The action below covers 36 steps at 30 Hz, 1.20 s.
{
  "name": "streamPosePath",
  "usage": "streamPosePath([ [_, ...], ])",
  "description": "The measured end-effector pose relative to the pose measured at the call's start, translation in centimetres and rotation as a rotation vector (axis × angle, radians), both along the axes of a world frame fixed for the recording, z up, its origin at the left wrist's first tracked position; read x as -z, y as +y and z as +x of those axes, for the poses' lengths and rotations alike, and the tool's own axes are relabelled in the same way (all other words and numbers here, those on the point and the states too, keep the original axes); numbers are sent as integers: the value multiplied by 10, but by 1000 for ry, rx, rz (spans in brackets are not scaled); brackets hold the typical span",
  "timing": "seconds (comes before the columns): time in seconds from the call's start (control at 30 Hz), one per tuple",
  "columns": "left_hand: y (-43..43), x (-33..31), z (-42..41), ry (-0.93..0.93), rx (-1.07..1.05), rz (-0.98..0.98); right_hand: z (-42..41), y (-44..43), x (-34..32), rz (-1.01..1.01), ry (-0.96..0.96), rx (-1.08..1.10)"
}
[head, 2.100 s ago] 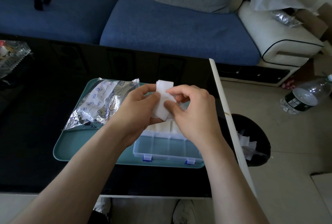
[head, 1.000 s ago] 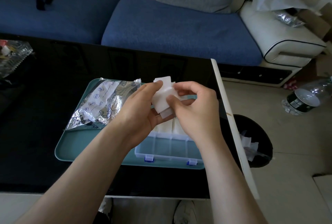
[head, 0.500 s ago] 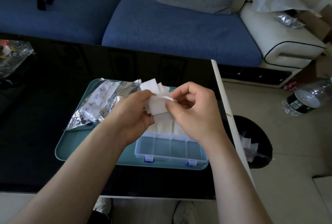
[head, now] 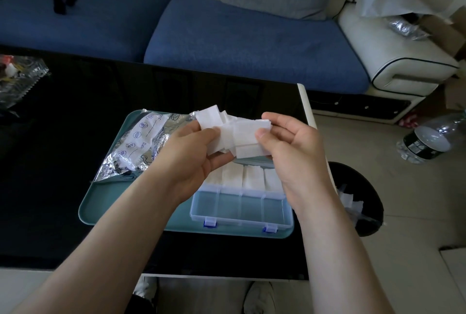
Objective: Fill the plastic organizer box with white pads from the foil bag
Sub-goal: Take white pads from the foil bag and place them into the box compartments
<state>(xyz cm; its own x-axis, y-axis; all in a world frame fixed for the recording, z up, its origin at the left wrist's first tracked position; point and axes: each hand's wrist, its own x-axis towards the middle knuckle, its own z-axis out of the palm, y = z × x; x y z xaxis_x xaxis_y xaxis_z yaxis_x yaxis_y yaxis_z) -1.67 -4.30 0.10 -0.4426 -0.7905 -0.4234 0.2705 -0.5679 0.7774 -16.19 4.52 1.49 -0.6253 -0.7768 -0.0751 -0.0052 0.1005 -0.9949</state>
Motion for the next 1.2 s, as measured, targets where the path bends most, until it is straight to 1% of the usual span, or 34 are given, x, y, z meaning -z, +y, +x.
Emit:
streamPosePath([
  [0.17,5,-2,-1,-93,-16,-174,0,-3,4,3,-40,72],
  [0.27,10,-4,0,-259,35,-407,0,-4,5,-16,-92,121],
  [0.33,12,-6,0,-345,65,-473,-1,-5,5,-35,-137,144],
  [0.43,13,-5,-2,-378,49,-450,-2,-6,5,-50,-161,156],
  [0.6,13,-5,-2,-317,119,-442,1,-5,5,-45,-140,116],
  [0.77,12,0,-1,-383,125,-468,3,-4,2,-52,-158,128],
  [0.87,10,1,0,-392,139,-429,3,-4,0,-91,-208,186],
  [0.93,9,2,1,-396,150,-417,0,-4,0,-147,-256,267],
  [1.03,8,2,3,-388,172,-440,-4,-3,1,-159,-228,340],
  [1.13,8,1,3,-369,175,-488,-1,-2,2,-68,-135,242],
  [1.2,8,0,2,-352,151,-496,1,-2,1,-32,-113,153],
])
